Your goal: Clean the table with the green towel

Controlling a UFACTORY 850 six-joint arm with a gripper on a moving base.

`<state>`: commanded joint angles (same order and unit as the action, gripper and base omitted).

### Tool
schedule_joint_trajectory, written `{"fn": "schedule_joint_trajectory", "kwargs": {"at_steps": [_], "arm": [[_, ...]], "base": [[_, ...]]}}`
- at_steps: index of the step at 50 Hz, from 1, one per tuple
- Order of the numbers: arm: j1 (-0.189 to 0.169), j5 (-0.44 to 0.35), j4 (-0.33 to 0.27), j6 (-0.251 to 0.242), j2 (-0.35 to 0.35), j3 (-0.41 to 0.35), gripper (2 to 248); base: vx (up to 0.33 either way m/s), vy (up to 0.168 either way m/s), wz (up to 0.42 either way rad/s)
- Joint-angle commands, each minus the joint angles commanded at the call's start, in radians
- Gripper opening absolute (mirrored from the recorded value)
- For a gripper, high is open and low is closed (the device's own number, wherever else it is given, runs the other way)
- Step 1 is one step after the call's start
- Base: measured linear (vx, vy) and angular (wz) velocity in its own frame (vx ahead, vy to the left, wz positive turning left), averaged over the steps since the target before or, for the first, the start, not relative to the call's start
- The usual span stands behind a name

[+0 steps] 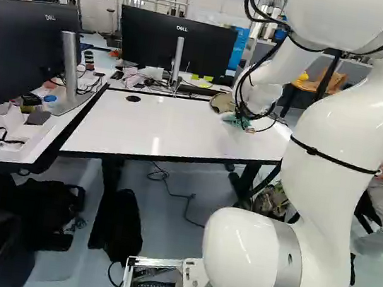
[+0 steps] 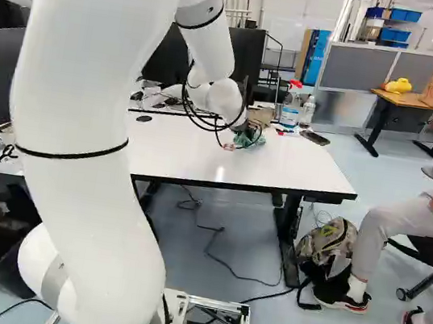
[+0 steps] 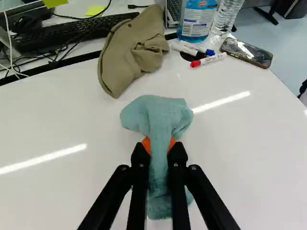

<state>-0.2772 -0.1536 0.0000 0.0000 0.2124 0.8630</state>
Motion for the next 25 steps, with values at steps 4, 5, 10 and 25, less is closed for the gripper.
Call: {"fn": "schedule_joint_trajectory", "kwargs": {"at_steps": [4, 5, 10, 25], "arm": [[-0.003, 0.000, 0.000, 0.000, -0.018, -0.021, 50], [-0.004, 0.000, 0.000, 0.000, -0.022, -0.026, 50], [-0.009, 0.000, 0.000, 0.000, -0.045, -0.051, 50], [-0.023, 0.000, 0.000, 0.000, -0.114, -0.127, 50]], "base": [[0.000, 0.000, 0.000], [0.000, 0.000, 0.000], [0.000, 0.000, 0.000], [0.000, 0.000, 0.000]]}}
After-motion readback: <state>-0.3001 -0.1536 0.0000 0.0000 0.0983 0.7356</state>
